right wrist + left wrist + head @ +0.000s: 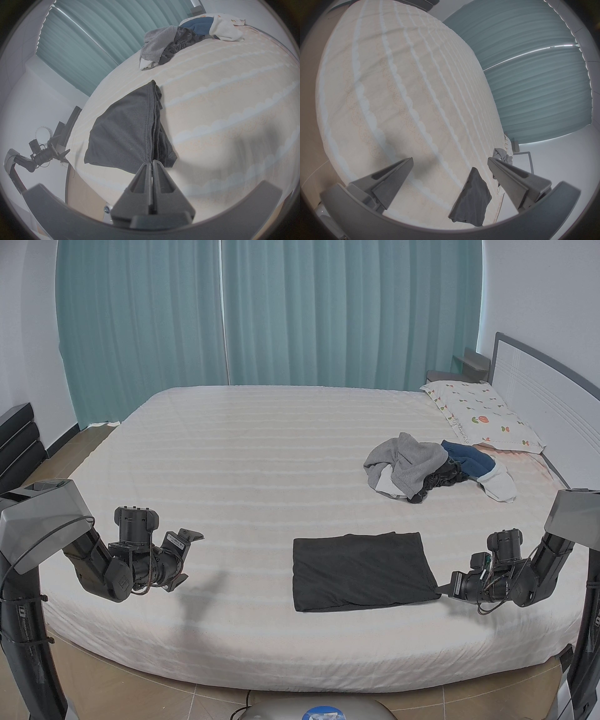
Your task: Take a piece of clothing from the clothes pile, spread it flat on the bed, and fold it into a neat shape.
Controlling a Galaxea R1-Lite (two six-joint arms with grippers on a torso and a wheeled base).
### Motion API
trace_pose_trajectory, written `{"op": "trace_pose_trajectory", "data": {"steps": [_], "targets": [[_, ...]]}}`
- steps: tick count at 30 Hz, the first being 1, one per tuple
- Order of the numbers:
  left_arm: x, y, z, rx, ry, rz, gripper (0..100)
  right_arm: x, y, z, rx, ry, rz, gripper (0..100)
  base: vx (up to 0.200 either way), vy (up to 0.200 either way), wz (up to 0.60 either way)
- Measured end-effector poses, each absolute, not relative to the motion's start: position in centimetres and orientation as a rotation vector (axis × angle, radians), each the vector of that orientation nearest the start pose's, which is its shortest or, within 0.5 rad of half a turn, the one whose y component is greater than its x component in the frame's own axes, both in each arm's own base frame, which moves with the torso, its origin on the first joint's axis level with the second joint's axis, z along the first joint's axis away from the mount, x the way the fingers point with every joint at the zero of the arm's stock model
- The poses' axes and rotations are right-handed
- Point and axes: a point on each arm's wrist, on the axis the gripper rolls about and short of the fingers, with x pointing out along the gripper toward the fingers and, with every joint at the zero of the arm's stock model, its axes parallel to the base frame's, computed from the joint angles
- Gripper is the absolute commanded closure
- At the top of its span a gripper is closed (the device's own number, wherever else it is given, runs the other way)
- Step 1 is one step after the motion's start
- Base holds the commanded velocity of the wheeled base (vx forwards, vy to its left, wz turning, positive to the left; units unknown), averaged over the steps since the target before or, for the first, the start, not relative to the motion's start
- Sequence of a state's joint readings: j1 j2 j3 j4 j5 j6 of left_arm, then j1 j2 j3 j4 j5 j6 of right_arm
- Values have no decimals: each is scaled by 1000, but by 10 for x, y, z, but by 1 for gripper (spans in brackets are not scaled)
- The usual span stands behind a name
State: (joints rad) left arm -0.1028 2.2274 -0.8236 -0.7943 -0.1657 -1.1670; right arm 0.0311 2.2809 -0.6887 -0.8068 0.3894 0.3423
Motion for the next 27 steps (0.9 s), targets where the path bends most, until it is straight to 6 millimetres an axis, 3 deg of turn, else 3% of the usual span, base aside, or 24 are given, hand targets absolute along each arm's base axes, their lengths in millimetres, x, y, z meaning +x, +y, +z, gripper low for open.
{"op": "trace_pose_trajectory", "data": {"steps": [10, 14, 20, 27], "targets": [[368, -42, 19, -1140, 691, 129, 0, 345, 17, -16, 498, 831, 252, 0, 0, 0, 0], [368, -42, 19, -1139, 688, 132, 0, 354, 17, -10, 600, 810, 218, 0, 200, 0, 0], [368, -42, 19, -1138, 688, 133, 0, 379, 23, 3, 736, 690, 209, 0, 200, 0, 0], [368, -41, 19, -1133, 686, 136, 0, 403, 33, -9, 764, 613, 160, 0, 57, 0, 0]]}}
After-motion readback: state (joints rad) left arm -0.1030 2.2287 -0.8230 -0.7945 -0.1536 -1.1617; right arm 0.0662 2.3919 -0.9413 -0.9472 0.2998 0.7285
